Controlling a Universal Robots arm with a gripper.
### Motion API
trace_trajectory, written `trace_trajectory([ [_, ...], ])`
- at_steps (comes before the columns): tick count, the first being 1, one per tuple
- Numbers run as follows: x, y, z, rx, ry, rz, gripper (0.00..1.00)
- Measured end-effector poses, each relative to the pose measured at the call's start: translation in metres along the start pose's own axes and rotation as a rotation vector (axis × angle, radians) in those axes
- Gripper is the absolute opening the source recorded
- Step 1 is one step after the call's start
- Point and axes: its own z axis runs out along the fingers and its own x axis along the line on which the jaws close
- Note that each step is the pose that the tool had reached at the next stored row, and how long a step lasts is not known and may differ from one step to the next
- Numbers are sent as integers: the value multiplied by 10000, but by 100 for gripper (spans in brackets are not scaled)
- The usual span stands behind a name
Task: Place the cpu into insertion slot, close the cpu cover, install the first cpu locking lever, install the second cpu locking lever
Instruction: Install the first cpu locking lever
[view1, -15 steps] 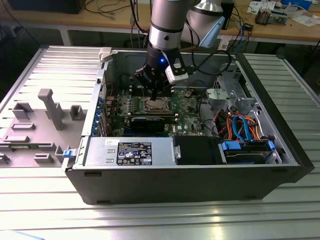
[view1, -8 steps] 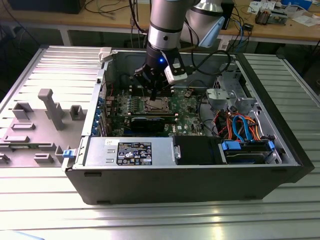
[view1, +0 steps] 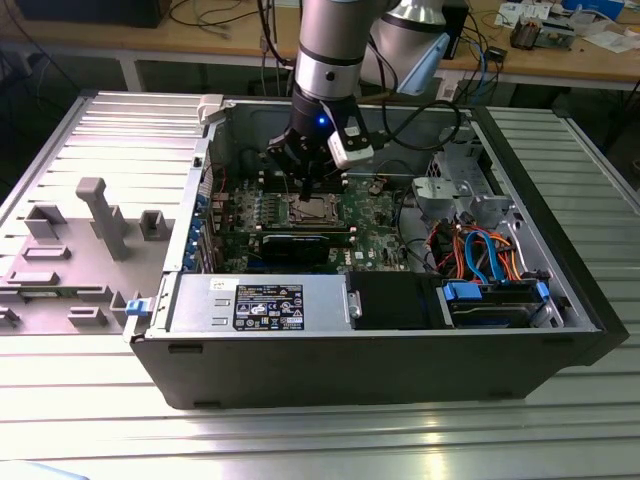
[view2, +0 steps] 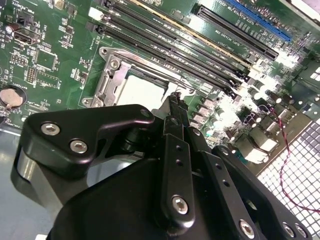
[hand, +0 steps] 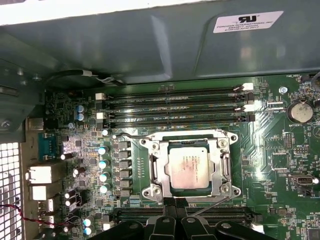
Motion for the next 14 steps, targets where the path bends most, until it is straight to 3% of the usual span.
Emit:
trace_trajectory([
  [14,32,-1,3,-1,0,0,11],
])
